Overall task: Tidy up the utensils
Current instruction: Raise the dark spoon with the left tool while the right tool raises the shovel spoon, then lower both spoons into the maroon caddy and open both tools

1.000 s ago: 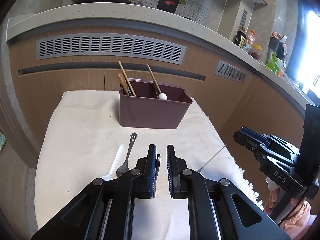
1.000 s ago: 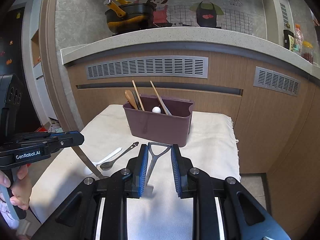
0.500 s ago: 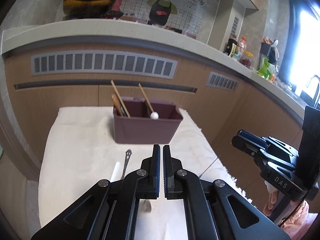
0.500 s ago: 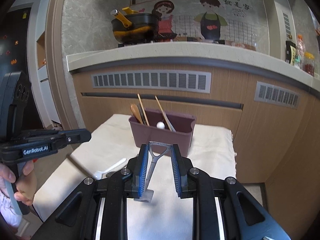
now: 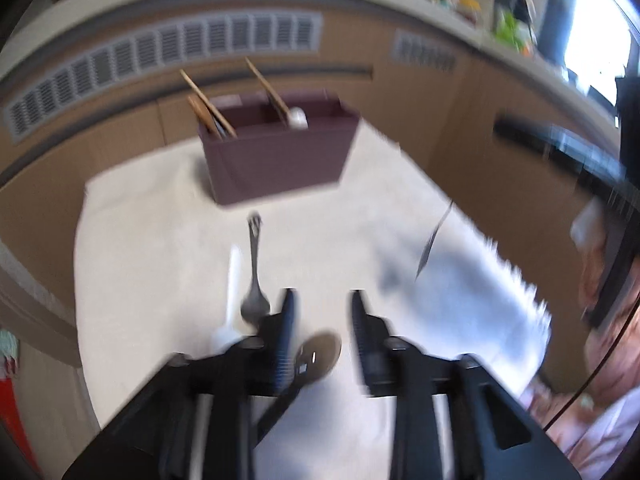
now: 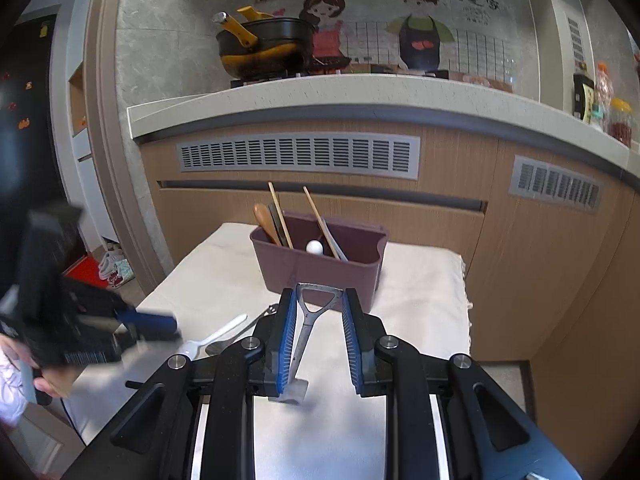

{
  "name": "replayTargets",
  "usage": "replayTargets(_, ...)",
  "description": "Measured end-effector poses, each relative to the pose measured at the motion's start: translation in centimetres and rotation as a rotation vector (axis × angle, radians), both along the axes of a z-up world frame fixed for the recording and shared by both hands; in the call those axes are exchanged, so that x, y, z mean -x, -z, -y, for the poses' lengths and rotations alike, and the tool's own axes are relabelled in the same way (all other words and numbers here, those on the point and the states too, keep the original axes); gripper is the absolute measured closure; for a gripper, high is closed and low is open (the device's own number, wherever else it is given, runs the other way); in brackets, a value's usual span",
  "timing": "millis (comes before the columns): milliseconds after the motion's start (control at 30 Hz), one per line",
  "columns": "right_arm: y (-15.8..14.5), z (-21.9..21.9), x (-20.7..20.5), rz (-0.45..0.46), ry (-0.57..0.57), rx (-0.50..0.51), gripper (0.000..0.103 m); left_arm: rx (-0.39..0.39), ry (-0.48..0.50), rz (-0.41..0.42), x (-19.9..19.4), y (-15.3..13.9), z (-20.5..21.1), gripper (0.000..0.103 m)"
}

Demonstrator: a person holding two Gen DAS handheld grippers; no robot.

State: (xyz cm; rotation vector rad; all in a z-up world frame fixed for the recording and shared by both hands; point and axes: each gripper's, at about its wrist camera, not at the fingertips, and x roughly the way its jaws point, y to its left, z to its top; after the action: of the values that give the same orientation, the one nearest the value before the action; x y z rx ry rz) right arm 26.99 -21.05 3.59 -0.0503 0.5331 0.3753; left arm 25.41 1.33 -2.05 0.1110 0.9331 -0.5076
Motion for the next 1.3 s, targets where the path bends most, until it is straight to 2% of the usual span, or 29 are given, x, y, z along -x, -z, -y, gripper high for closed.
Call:
replayTargets(33,0.2,0.1,-0.1,-0.008,0.001,-0.002,0.082,-0.031,0.029,-0.016,0.0,0.9,0.4,0.045)
replayTargets(133,0.5,0.4,-0.2,-0.022,0.011,0.005,0.082,-0.142,0.126,-0.066,0.1,3.7,2.2,0.044)
replayTargets(267,0.9,0.4,-0.3,-0.035,0.01,0.009,0.082,-0.239,0.134,-0.114,-0.6,6.5,3.3,0.044)
replayTargets(367,1.0,0.3,-0.1,-0.036,0.006,0.017,0.082,-0.241,0.08,-0.156,-1.6,8.0,2.9,0.048)
replayTargets(433,1.2,0.2,0.0,-0.039,0.004,0.019,0.082,-0.21,0.044,-0.14,-1.6,8.3,2.6,0.053)
replayTargets(467,1.3,0.2,-0.1,-0.043,0.002,0.019,0.082,-0.204,0.029,-0.129,-1.5,8.2,2.6,0.066)
replayTargets(567,1.4,0.0,-0.2,-0.048,-0.004,0.02,0.082,-0.167,-0.04,-0.091,-1.3,7.4,2.2,0.067)
replayTargets(633,1.4,-0.1,-0.4,-0.047,-0.007,0.017,0.082,-0.119,-0.074,-0.053,-1.2,5.8,1.9,0.067)
replayTargets(767,0.3,-0.2,-0.4,-0.01,-0.002,0.013,0.082,0.04,-0.121,0.093,-1.2,-1.6,1.0,0.067)
replayTargets(833,-0.7,-0.4,-0.4,0.025,-0.006,0.015,0.082,0.145,-0.139,0.204,-1.6,-6.7,0.2,0.067)
replayTargets(900,-2.8,-0.7,-0.7,0.086,-0.006,0.028,0.082,0.203,-0.146,0.294,-2.8,-10.7,-0.3,0.067)
replayTargets(1033,-8.2,-1.4,-2.2,0.227,-0.001,0.052,0.082,0.26,-0.139,0.505,-5.6,-18.5,0.3,0.067)
replayTargets(1167,-12.1,-1.9,-4.9,0.342,0.033,0.059,0.082,0.331,-0.144,0.579,-9.2,-21.7,0.1,0.067)
replayTargets(1300,-12.6,-2.5,-8.9,0.352,0.061,0.07,0.082,0.39,-0.155,0.553,-13.1,-21.3,-0.7,0.067)
